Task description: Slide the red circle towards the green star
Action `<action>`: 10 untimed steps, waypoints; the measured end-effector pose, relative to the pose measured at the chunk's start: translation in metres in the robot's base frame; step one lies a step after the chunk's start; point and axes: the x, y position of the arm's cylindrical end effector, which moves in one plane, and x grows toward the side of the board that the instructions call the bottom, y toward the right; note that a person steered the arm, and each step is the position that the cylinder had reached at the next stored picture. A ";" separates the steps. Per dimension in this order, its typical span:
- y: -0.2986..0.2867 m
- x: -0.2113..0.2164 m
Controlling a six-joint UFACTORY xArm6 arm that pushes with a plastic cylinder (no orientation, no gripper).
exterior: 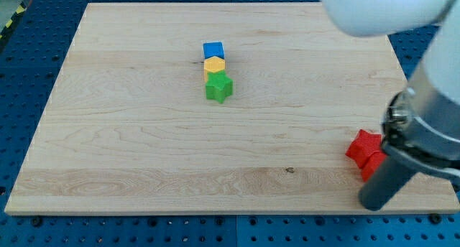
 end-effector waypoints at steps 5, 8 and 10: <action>0.004 -0.022; -0.036 -0.048; -0.069 -0.078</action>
